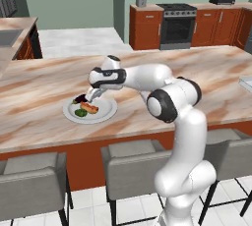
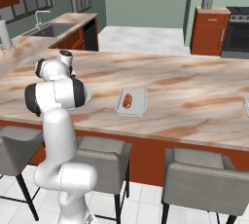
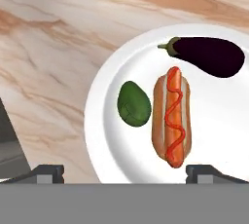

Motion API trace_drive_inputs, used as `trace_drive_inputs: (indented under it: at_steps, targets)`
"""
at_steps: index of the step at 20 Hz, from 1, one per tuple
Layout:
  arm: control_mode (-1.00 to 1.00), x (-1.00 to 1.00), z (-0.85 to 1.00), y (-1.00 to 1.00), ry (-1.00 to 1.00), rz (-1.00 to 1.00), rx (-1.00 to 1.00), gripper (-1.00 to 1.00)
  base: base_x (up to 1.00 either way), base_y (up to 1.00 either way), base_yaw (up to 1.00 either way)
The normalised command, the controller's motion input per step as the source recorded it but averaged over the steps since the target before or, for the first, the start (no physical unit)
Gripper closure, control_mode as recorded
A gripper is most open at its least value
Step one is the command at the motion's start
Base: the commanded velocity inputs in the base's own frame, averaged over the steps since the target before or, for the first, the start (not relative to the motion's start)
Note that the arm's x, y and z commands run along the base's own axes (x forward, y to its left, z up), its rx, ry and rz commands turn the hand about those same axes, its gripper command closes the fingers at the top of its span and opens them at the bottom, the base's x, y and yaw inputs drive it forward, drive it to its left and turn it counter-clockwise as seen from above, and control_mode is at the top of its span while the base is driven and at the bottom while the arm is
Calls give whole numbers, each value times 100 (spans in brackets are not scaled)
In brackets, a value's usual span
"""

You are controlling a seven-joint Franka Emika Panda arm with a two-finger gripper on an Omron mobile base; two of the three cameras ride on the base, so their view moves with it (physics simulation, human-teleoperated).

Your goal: Place one cooked food and one vegetable from the large plate to each tupperware container.

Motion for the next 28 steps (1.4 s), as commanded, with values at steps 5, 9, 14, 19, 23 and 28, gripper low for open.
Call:
trace_drive_inputs:
  at_steps: [5, 9, 14, 19, 23, 28]
  targets:
    - [-100, 0, -29, 98, 1, -13, -4, -100, 0, 0, 0]
    - [-100, 0, -22, 36, 7, -1, -5, -100, 0, 0, 0]
    - [-100, 4, 0, 14, 18, 0, -17, -100, 0, 0, 0]
    - [-100, 4, -4, -3, 14, 1, -10, -100, 0, 0, 0]
    - [-100, 0, -24, -24, 0, 1, -1, -100, 0, 0, 0]
    - [-100, 0, -42, -24, 0, 0, 0, -100, 0, 0, 0]
